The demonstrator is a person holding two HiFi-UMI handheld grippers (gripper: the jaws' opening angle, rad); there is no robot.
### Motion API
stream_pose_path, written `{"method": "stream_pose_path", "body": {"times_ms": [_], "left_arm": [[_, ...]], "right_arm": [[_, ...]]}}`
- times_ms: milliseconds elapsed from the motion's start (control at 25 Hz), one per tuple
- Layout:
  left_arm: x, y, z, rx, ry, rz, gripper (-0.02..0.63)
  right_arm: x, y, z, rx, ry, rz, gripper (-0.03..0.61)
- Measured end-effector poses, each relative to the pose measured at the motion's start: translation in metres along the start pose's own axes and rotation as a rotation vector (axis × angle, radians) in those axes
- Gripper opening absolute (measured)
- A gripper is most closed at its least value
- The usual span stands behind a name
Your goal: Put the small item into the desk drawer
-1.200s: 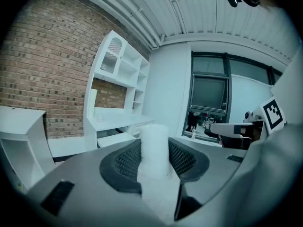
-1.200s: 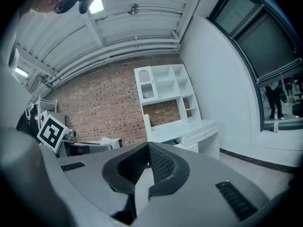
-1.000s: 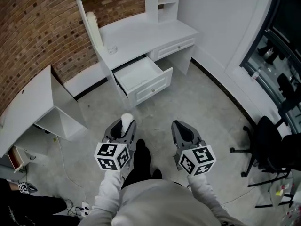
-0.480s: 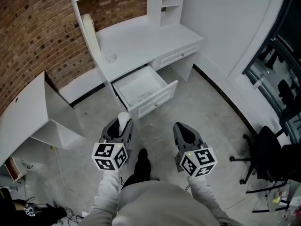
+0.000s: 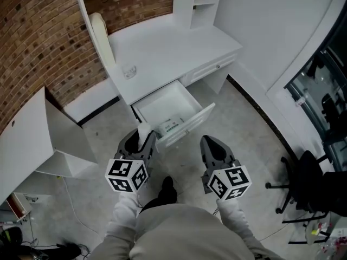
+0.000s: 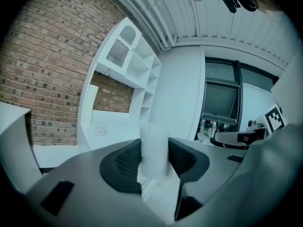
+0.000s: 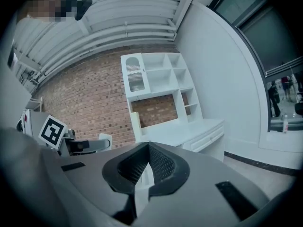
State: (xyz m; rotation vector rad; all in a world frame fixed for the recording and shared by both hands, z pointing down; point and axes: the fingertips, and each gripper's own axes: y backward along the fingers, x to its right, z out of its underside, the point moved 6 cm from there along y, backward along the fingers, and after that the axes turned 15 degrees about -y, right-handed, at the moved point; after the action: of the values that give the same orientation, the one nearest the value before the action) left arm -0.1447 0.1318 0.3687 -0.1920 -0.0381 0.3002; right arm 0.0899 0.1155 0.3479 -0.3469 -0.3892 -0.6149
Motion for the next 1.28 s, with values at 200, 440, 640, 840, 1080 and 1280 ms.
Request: {"method": "stream_pose_path", "body": {"times_ms": [200,440,640,840,1080,1280], "left_arm": [[-0.031,-0.026,-0.003,0.009,0.006,0.023,0.181],[-0.052,-0.046,-0.002,0.002,0.015,0.048,0.181],[-0.061,-0.061,-0.001,0.0,0.009,0.057,0.181],[-0.07,-0.078,-0.005,-0.003,0.005,0.048,0.181],[-0.082,-0.109,-0.011,-0.003,-0.01,0.026,0.181],[-0.091,-0.14,-0.018,0.014,-0.019,0.013,0.182]], "right_arm": [[-0.002,-0.039,-0.006,0.004,0.003,0.022,0.028],[-0.004,-0.066,-0.012,0.001,0.006,0.04,0.028],[0.003,-0.079,-0.015,0.006,0.002,0.051,0.028],[0.011,-0.095,-0.024,0.009,0.0,0.048,0.028],[0.031,-0.12,-0.04,0.018,-0.002,0.034,0.028],[0.05,-0.143,-0.051,0.008,-0.001,0.021,0.028]]}}
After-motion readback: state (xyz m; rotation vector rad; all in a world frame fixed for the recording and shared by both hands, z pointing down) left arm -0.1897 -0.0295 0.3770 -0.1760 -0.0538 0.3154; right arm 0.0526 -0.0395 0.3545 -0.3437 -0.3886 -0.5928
